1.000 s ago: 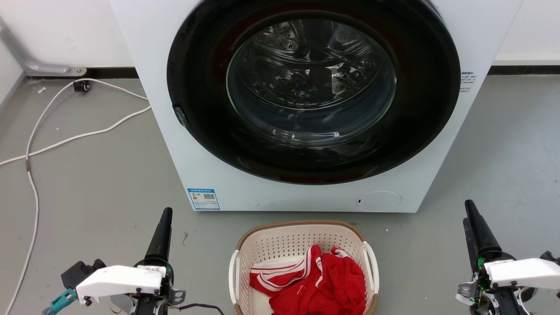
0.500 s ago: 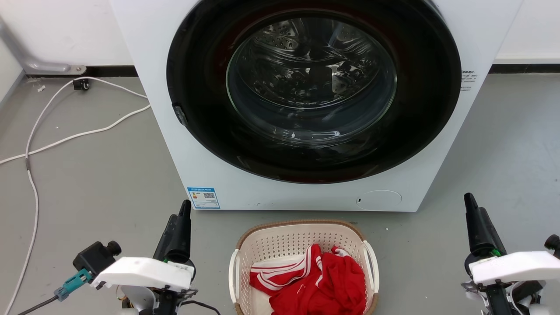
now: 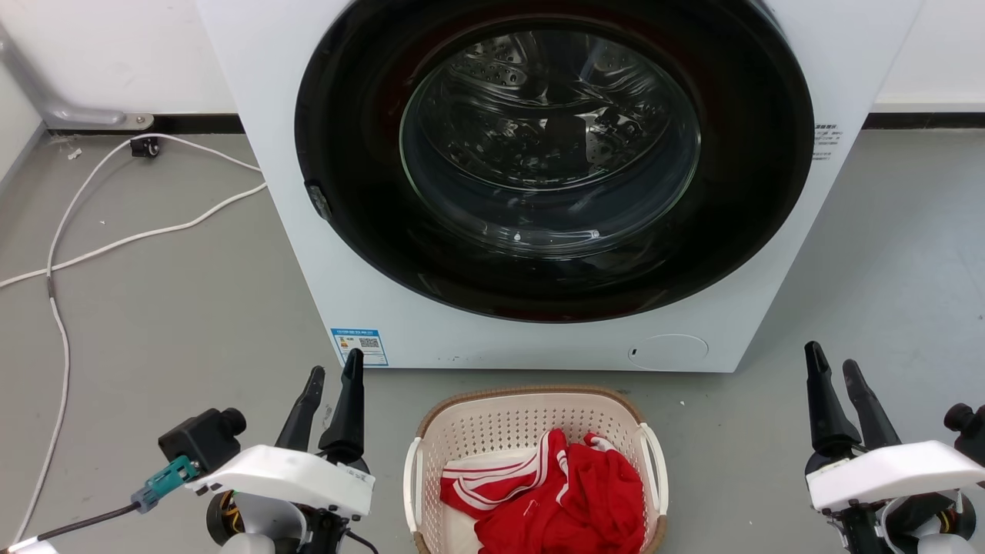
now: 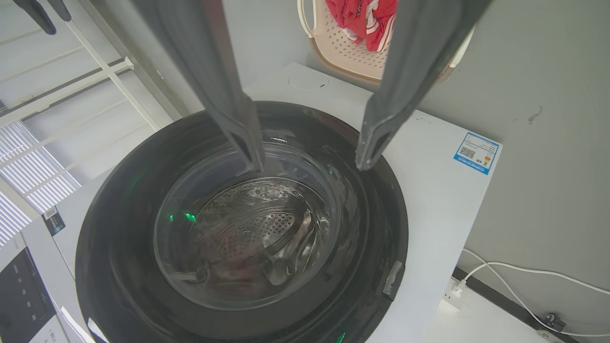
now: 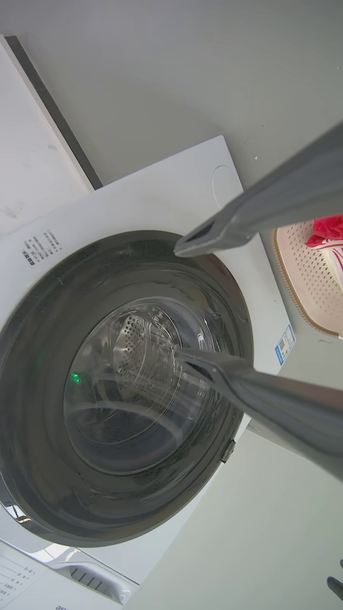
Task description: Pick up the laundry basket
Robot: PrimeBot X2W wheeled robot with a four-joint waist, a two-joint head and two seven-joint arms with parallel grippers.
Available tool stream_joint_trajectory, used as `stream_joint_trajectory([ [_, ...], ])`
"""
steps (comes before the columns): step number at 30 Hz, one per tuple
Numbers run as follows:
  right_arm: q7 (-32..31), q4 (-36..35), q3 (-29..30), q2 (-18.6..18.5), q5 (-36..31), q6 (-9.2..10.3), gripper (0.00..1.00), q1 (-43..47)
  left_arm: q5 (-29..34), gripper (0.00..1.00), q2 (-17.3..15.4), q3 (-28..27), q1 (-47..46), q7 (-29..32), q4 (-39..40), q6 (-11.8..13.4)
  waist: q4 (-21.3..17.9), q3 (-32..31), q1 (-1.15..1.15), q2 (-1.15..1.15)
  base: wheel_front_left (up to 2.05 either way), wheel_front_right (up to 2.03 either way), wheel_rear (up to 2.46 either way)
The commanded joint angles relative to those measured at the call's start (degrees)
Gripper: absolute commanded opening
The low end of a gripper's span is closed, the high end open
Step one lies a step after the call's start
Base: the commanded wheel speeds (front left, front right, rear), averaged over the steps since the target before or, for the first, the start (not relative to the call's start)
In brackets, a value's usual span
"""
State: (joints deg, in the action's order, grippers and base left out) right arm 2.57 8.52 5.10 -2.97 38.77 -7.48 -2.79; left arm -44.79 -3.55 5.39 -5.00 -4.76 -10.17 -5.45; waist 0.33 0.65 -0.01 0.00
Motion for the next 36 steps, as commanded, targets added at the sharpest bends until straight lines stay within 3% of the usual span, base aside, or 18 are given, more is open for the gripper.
stream_joint_trajectory([
  [1, 0.29, -1.25, -0.10, -0.06, -2.46, -0.01, 1.00, -0.43, 2.23, 1.00, -0.53, 0.62, -1.50, -0.63, 0.81, 0.22, 0.04, 0.00, 0.00, 0.00, 0.00, 0.00, 0.00],
  [36, -0.02, -4.94, -0.53, 0.03, -23.52, -0.01, 1.00, 2.64, 24.51, 1.00, -2.15, 6.51, -1.90, -5.95, -0.93, 3.72, 0.57, -0.17, 0.01, 0.00, 0.00, 0.00, 0.00],
])
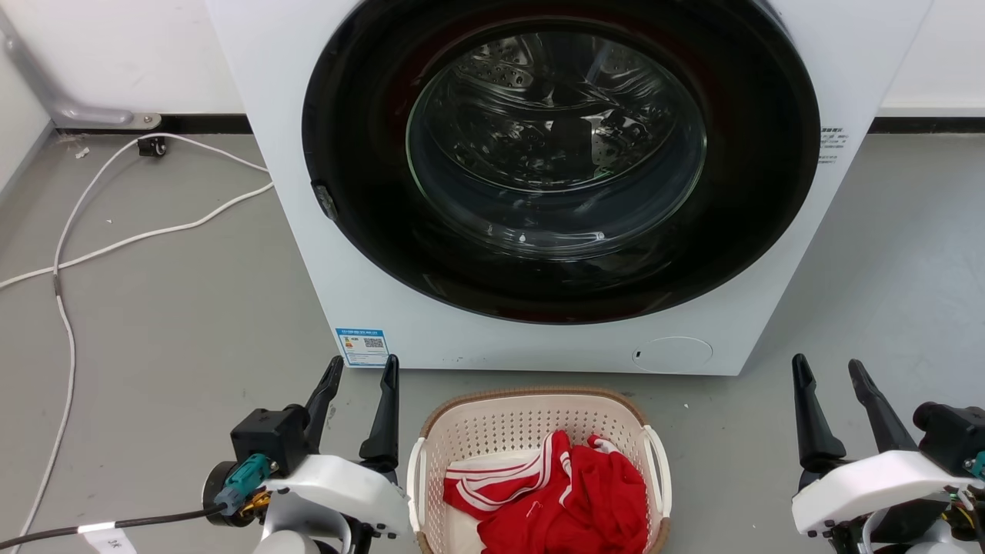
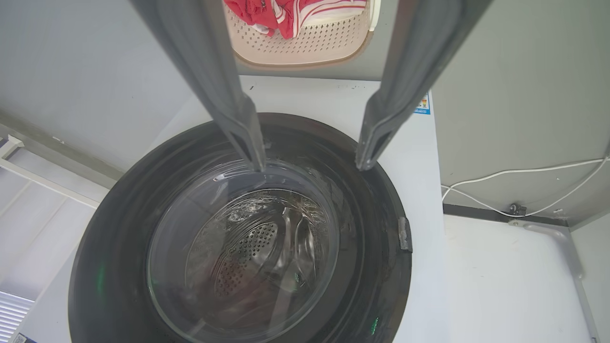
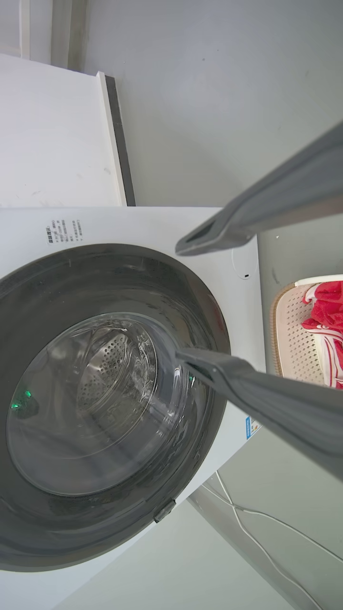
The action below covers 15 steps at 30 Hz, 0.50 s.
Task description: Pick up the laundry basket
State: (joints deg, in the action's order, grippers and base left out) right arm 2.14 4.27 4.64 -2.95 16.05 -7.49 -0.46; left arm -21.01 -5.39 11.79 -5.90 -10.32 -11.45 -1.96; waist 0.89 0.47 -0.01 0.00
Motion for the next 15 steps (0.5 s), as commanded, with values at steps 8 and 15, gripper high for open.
stream_joint_trajectory([
  [8, 1.01, -1.36, -0.17, 0.03, -4.91, 0.00, 1.00, 0.88, 5.00, 1.00, -0.40, 0.79, -0.80, -1.55, -0.01, 0.75, 0.00, -0.06, 0.01, 0.00, 0.00, 0.00, 0.00],
  [15, 1.47, -1.77, -0.04, 0.05, -7.44, 0.01, 1.00, 1.29, 8.06, 1.00, -0.30, 1.19, -0.81, -2.29, -0.34, 1.12, 0.05, -0.08, 0.01, 0.00, 0.00, 0.00, 0.00],
])
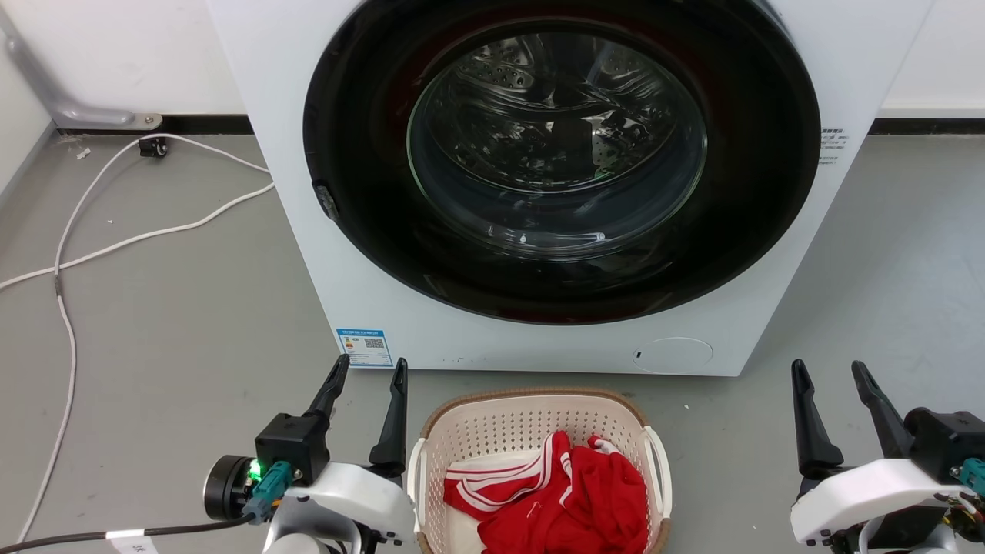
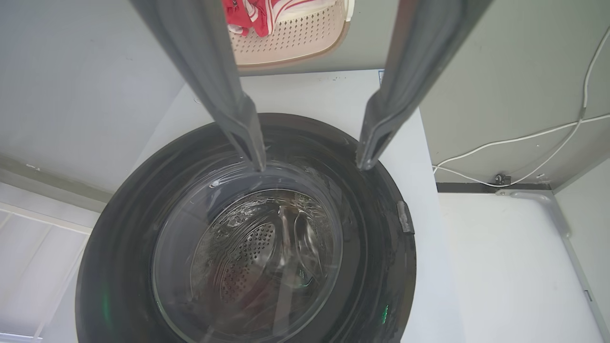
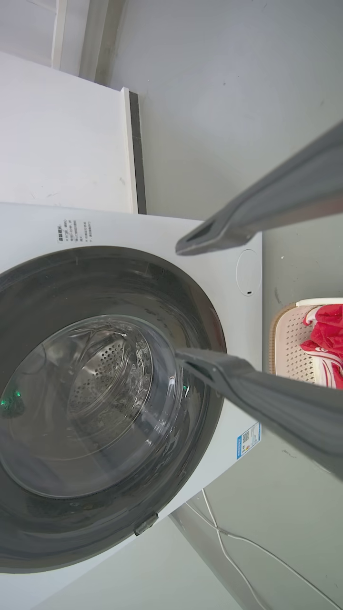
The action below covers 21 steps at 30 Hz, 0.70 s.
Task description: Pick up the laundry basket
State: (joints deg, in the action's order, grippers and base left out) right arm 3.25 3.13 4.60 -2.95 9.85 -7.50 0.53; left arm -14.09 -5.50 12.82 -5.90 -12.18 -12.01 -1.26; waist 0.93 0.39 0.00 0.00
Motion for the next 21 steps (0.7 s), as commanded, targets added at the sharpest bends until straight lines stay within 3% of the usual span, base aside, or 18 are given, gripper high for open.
stream_joint_trajectory([
  [1, 0.49, -0.72, 0.04, 0.05, -1.58, 0.02, 1.00, 0.35, 1.52, 1.00, -0.15, 0.21, -0.81, -0.59, 0.19, 0.37, 0.03, -0.01, 0.00, 0.00, 0.00, 0.00, 0.00],
  [21, 3.00, 0.38, -0.20, 0.10, -6.60, 0.02, 1.00, 0.92, 7.97, 1.00, 1.06, -0.35, -0.46, -2.74, -1.92, -0.64, 0.31, -0.46, 0.00, 0.00, 0.00, 0.00, 0.00],
])
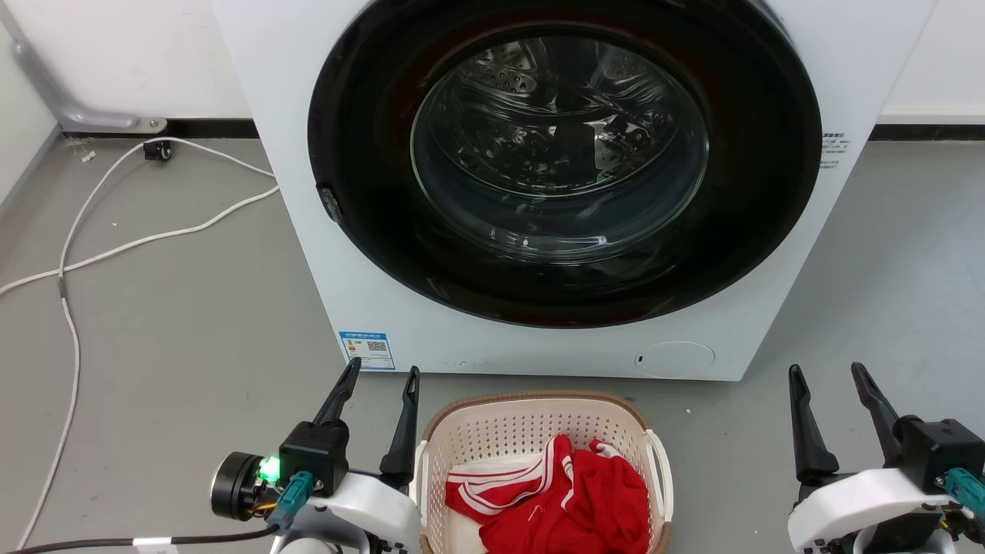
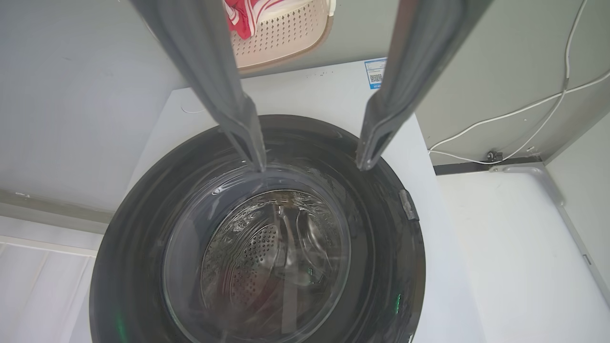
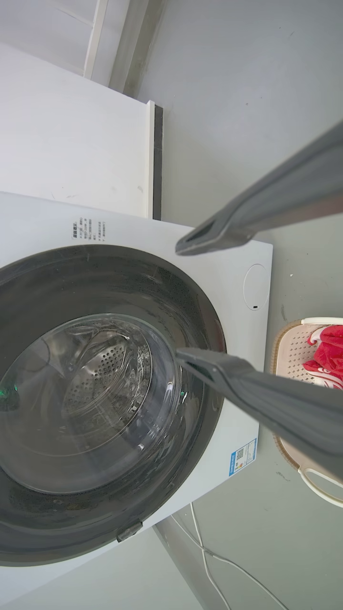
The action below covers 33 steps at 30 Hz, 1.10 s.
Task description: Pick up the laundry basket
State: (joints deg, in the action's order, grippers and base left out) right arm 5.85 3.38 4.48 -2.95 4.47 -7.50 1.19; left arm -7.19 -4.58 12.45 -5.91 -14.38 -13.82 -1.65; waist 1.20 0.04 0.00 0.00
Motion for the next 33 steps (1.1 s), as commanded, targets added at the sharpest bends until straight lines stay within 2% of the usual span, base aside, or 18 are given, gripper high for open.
stream_joint_trajectory([
  [1, 0.63, 0.28, -0.08, 0.11, -1.32, 0.02, 1.00, 0.24, 1.34, 1.00, 0.22, 0.01, -0.45, -0.58, -0.21, -0.31, 0.09, -0.15, 0.00, 0.00, 0.00, 0.00, 0.00],
  [33, 2.51, 3.88, 0.75, 0.11, -1.27, 0.02, 1.00, -1.83, 1.16, 1.00, 1.49, -2.13, -1.36, -0.84, -2.21, -2.79, 0.44, 0.78, 0.00, 0.00, 0.00, 0.00, 0.00],
])
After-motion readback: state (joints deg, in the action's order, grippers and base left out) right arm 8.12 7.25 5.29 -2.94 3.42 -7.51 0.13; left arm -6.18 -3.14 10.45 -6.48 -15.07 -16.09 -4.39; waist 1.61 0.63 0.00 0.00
